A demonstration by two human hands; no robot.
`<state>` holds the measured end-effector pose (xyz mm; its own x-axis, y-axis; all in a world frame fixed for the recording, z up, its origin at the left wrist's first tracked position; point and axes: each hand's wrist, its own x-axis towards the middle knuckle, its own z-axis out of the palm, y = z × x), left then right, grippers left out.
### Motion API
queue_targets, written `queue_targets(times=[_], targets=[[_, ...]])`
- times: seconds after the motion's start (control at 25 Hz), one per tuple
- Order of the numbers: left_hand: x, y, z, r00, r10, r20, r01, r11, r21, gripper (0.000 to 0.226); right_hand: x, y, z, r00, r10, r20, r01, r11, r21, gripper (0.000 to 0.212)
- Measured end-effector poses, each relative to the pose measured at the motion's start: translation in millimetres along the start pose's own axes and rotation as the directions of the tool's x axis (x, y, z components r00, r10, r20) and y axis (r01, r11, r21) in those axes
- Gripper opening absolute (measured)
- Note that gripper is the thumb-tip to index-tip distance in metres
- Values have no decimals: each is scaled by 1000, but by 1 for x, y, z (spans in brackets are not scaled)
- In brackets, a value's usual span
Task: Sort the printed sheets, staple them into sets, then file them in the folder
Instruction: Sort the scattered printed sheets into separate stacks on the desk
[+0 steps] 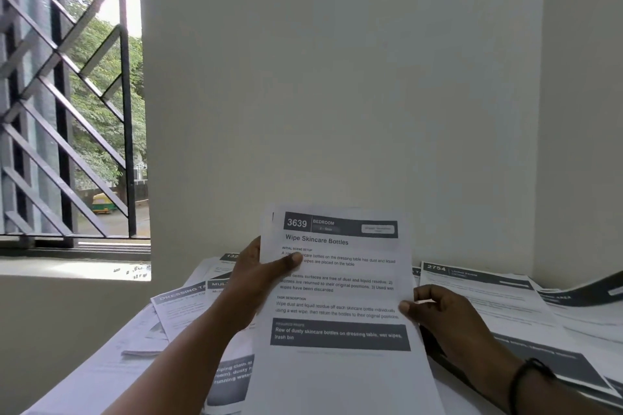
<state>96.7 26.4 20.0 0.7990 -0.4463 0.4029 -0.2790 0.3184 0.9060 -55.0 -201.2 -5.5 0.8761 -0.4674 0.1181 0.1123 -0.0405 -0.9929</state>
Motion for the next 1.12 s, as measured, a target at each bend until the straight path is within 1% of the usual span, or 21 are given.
queue_targets(times=[0.08, 0.12, 0.28, 0.4, 0.52, 0.6, 0.68, 0.76, 0.88, 1.0, 1.12], targets=[[0, -1, 0, 999, 0, -33, 0, 1000, -2, 38, 5, 4, -3, 999, 21, -37, -23, 999, -49, 11], [0, -2, -1, 999, -2, -44, 2, 1000, -7, 30, 7, 6, -5, 998, 29, -58, -34, 996, -79, 10], [-1, 0, -4, 997, 17, -70, -18, 1000, -24, 22, 12, 11, -7, 996, 41, -75, -53, 984, -169, 10], [-1, 2, -4, 997, 37, -71, -39, 998, -38, 30, 12, 12, -7, 998, 46, -49, -54, 981, -187, 12], [0, 3, -5, 995, 58, -80, -62, 997, -49, 47, 11, 11, -7, 1000, 30, -6, -31, 974, -226, 6], [0, 5, -6, 995, 49, -83, -54, 997, -62, 53, 10, 11, -7, 1000, 19, 12, -15, 962, -274, 3], [-1, 5, -6, 998, 42, -55, -46, 996, -82, 53, 9, 10, -7, 999, 22, 25, -14, 955, -296, 4], [-2, 6, -5, 999, 37, -39, -41, 993, -108, 46, 8, 10, -7, 999, 13, 38, 1, 942, -335, 9], [0, 7, -4, 999, 19, -43, -25, 990, -142, 46, 6, 12, -6, 994, -83, 64, 103, 891, -442, 16], [1, 7, -6, 999, -3, -52, -6, 986, -167, 49, 4, 12, -5, 978, -163, 128, 206, 831, -517, 21], [1, 8, -5, 998, -14, -57, 4, 986, -167, 48, 5, 13, -7, 972, -196, 128, 234, 816, -528, 23]])
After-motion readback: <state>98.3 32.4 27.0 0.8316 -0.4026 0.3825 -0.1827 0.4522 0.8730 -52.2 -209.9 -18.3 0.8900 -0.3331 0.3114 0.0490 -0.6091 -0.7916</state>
